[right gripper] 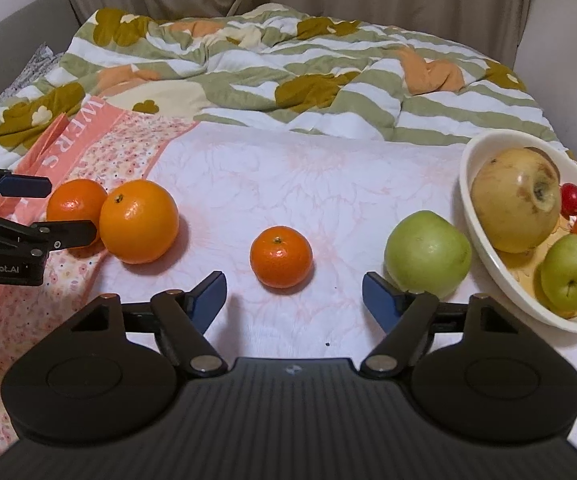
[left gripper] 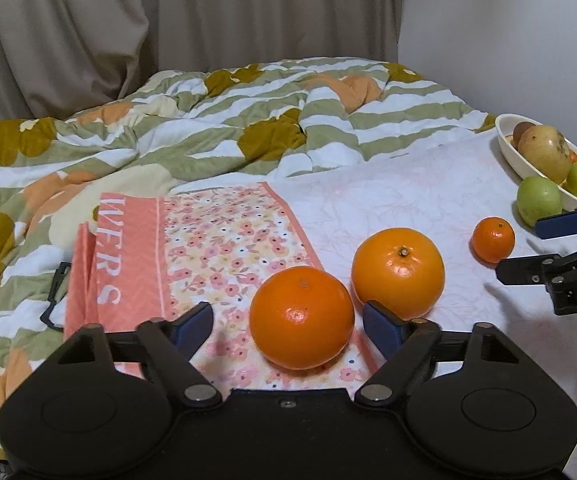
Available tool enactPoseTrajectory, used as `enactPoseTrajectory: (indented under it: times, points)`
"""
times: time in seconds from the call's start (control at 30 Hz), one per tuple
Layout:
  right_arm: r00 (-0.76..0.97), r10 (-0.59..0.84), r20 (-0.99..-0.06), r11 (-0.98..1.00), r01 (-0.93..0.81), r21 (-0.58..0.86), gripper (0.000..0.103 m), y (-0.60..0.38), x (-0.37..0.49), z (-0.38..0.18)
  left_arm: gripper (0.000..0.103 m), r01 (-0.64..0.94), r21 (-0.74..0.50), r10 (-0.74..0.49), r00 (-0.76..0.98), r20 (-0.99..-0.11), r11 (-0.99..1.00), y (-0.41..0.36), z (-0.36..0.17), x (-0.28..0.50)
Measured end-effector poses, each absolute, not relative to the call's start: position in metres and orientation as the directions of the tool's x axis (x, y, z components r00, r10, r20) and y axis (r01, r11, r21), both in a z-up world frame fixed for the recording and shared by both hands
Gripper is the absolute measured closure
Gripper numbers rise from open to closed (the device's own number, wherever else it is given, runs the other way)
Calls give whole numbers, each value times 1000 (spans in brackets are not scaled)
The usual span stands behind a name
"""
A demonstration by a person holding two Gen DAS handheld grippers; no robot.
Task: Organize fruits
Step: 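Grasp a large orange with the left tool while the right tool grasps a mandarin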
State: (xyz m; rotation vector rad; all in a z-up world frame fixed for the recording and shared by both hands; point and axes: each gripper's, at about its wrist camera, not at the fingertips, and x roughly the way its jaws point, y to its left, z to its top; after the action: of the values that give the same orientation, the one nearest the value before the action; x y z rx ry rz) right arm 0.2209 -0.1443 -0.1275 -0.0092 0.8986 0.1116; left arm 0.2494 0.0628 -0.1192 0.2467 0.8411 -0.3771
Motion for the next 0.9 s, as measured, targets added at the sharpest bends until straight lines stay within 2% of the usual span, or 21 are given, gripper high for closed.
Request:
enactPoseTrajectory:
  times: [0.07, 0.6, 0.63, 0.7, 0.9]
  points:
    - [612, 93, -785, 994, -105, 36, 18, -144, 224, -129, 40, 430, 26, -256, 584, -771, 902, 63, -121, 252]
    - [600, 112, -792, 990, -140, 34, 32, -139, 241, -136, 40, 390, 55, -212, 608, -765, 919, 67, -121, 242]
    - [599, 111, -793, 989, -144, 30, 35, -138, 242, -136, 40, 390, 58, -211, 609, -765, 919, 68, -121, 241]
    - [597, 115, -794, 988, -155, 27, 51, -137, 244, -137, 40, 386, 59, -207, 611, -764, 921, 69, -120, 239]
    - [612, 125, -781, 984, -176, 20, 51, -132, 238, -126, 40, 359, 52, -200, 628, -752, 932, 74, -110, 227]
